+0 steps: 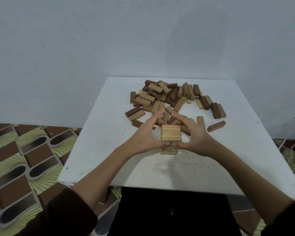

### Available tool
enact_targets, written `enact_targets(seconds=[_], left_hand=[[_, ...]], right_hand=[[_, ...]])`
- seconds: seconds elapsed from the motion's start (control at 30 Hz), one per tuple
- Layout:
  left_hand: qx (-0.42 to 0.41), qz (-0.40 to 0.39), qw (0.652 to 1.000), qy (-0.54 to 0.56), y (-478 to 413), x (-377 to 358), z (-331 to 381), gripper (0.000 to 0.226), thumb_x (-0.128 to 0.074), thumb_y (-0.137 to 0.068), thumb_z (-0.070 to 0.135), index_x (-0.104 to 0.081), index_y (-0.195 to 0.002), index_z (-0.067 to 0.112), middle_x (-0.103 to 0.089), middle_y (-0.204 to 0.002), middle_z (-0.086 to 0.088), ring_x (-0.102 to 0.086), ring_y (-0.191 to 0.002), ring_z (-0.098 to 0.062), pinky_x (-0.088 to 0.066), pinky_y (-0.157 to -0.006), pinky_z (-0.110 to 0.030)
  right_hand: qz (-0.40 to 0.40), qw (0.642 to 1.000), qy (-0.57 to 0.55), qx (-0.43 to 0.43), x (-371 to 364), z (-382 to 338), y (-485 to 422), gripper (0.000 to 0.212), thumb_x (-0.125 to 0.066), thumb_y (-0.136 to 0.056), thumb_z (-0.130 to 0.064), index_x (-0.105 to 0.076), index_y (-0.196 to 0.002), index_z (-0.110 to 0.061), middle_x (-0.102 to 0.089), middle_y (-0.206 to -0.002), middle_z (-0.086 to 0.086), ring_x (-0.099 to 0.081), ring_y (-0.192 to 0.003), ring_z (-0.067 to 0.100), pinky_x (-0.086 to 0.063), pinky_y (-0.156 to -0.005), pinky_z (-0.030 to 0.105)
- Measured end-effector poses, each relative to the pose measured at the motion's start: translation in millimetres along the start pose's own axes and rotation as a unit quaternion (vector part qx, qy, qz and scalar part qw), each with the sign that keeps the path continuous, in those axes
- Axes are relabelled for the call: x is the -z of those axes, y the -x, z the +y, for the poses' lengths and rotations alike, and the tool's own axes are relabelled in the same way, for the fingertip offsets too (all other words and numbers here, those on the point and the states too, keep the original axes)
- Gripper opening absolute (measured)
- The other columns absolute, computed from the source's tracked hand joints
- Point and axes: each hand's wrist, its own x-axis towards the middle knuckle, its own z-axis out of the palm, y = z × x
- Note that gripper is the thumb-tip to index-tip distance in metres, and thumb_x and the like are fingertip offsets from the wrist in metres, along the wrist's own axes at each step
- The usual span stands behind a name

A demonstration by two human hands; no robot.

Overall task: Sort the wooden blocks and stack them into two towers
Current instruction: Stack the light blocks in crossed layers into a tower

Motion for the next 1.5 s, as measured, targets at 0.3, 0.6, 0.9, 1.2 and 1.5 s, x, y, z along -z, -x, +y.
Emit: enact_targets(seconds=[0.3, 0.6, 0.9, 1.2, 1.5], left_hand=[[0.033, -0.006, 0.997, 0.072, 4, -4, -5, 0.109, -0.083, -0.062, 0.034, -0.019, -0.149, 0.026, -0.054, -0.126, 0.005, -0.045, -0.125, -0.004, -0.035, -0.107, -0.029], [0.055, -0.016, 0.984, 0.166, 21, -26, 2, 0.095, -0.074, -0.08, 0.013, -0.012, -0.15, 0.03, -0.02, -0.151, 0.014, -0.025, -0.13, 0.016, -0.033, -0.09, 0.001], [0.084, -0.013, 0.968, 0.237, 25, -44, 9, 0.097, -0.054, -0.086, -0.011, 0.009, -0.15, 0.027, -0.024, -0.149, -0.001, -0.049, -0.116, 0.001, -0.051, -0.088, -0.022], [0.101, -0.008, 0.975, 0.2, 23, -46, 15, 0.098, -0.054, -0.086, -0.011, 0.012, -0.15, 0.024, -0.019, -0.149, -0.004, -0.044, -0.12, -0.01, -0.047, -0.083, -0.009], [0.109, -0.018, 0.969, 0.221, 21, -46, 17, 0.1, -0.052, -0.085, -0.016, 0.013, -0.149, 0.026, -0.031, -0.135, -0.003, -0.051, -0.102, -0.002, -0.051, -0.083, -0.018]], right_hand=[[-0.002, 0.999, -0.046, -0.027, -3, 0, 2, 0.086, -0.078, -0.073, -0.01, -0.028, -0.137, -0.038, -0.049, -0.114, -0.012, -0.045, -0.112, -0.006, -0.039, -0.099, 0.01], [0.034, 0.98, -0.161, -0.113, -31, -4, 19, 0.092, -0.068, -0.073, -0.036, -0.009, -0.145, -0.038, -0.019, -0.152, -0.011, -0.024, -0.135, 0.005, -0.027, -0.113, 0.037], [0.057, 0.965, -0.21, -0.147, -50, -4, 19, 0.084, -0.06, -0.088, -0.026, -0.003, -0.149, -0.029, -0.021, -0.149, -0.007, -0.024, -0.136, 0.011, -0.026, -0.102, 0.021], [0.063, 0.962, -0.215, -0.155, -54, -3, 17, 0.079, -0.055, -0.093, -0.015, -0.003, -0.15, -0.028, -0.018, -0.151, -0.007, -0.024, -0.134, 0.008, -0.028, -0.098, 0.012], [0.046, 0.955, -0.244, -0.16, -53, -5, 15, 0.088, -0.05, -0.077, -0.034, 0.001, -0.149, -0.031, -0.018, -0.151, -0.006, -0.025, -0.137, 0.015, -0.028, -0.113, 0.035]])
